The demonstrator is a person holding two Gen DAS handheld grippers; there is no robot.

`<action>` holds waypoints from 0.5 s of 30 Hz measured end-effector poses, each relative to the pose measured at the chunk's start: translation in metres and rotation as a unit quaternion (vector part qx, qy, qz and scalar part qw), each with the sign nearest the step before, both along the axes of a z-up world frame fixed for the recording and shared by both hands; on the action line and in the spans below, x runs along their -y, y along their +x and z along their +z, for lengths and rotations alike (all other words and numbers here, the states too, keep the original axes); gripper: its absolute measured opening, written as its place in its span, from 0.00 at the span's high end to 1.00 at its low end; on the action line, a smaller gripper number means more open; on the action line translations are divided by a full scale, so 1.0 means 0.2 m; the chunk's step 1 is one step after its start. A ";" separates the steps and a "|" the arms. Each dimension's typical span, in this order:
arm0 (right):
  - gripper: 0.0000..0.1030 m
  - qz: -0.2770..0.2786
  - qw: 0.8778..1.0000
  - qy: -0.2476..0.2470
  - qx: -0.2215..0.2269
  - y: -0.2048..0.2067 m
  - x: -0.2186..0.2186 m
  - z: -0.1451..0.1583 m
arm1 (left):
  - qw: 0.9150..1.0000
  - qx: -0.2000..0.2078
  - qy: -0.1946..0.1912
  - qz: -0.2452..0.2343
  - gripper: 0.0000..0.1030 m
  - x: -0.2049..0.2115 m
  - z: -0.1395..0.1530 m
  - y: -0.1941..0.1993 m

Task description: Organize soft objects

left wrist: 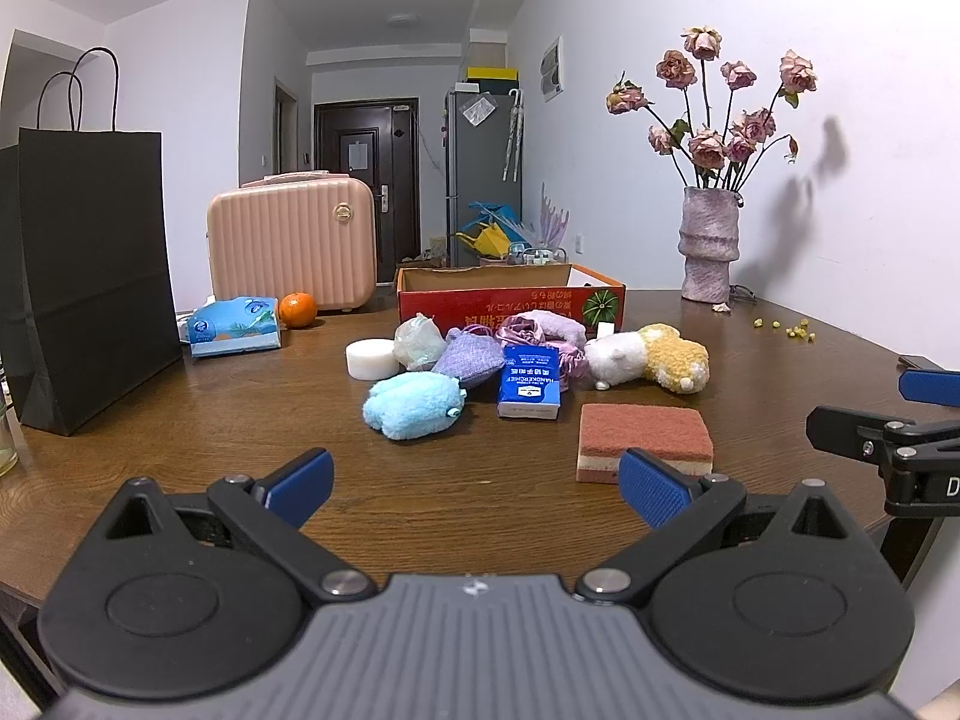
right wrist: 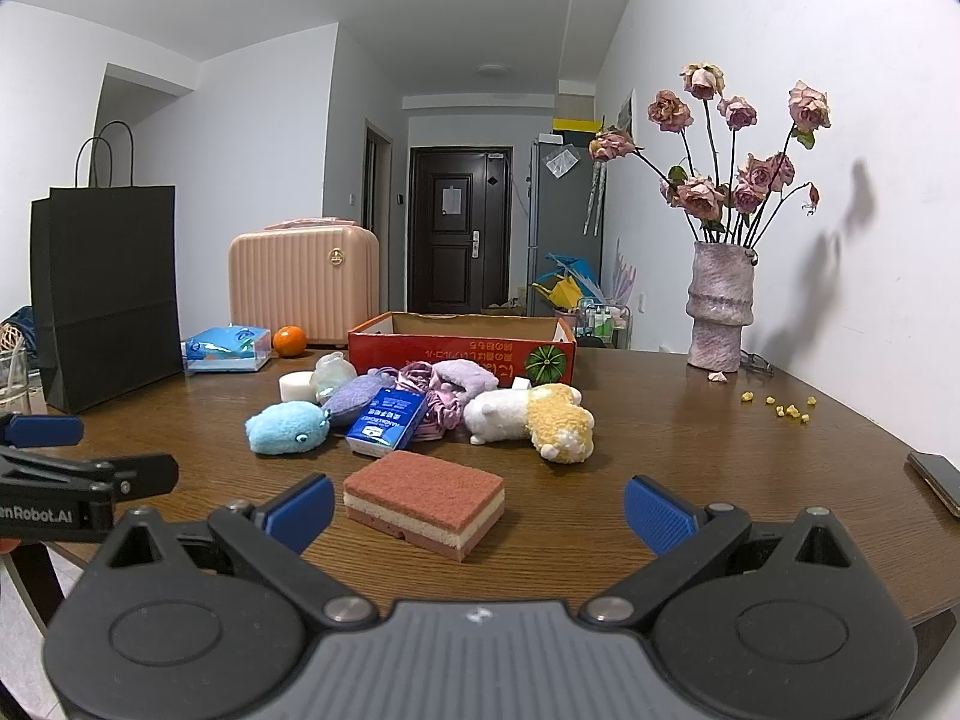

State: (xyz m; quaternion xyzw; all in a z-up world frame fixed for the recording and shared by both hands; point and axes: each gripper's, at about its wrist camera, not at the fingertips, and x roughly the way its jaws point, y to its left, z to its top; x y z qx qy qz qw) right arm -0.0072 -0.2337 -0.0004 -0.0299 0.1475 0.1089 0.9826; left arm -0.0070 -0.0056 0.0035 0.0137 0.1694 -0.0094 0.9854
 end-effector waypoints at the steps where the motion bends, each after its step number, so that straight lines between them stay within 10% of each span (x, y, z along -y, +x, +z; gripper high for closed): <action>1: 0.00 0.000 1.000 0.000 0.000 0.00 0.00 0.00 | 1.000 0.000 0.000 0.000 0.00 0.00 0.00 0.00; 15: 0.00 0.000 1.000 0.000 0.001 -0.01 -0.01 0.00 | 1.000 0.000 0.000 0.000 0.00 0.00 0.00 0.00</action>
